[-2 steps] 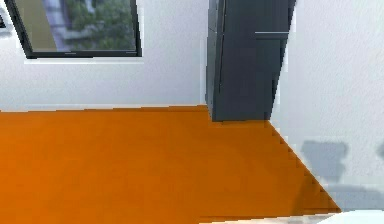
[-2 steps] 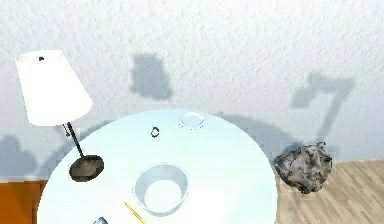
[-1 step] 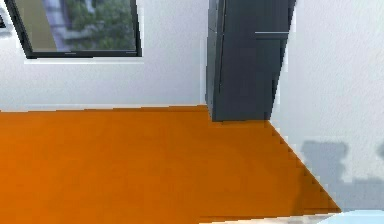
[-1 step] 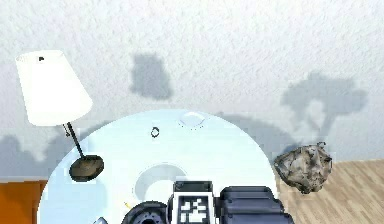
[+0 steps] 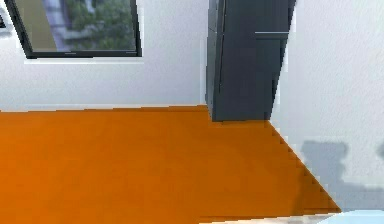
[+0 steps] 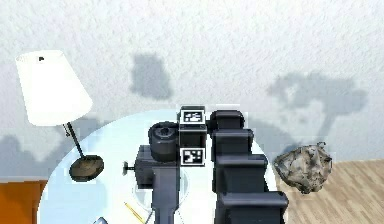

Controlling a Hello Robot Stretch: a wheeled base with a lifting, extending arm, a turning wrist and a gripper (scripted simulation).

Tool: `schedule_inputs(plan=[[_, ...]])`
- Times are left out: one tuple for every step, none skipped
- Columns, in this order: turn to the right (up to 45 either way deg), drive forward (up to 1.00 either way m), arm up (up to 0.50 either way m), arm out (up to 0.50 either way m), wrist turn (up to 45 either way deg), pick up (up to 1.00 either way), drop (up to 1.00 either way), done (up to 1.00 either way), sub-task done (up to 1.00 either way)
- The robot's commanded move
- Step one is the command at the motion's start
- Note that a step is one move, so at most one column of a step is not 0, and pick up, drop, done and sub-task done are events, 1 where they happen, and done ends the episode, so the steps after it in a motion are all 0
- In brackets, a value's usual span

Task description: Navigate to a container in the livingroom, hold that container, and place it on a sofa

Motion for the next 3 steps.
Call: schedule_inputs(plan=[[0.0, 0.0, 0.0, 0.0, 45.0, 0.0, 0.0, 0.0, 0.0], [0.0, 0.0, 0.0, 0.0, 45.0, 0.0, 0.0, 0.0, 0.0], [0.0, 0.0, 0.0, 0.0, 45.0, 0.0, 0.0, 0.0, 0.0]])
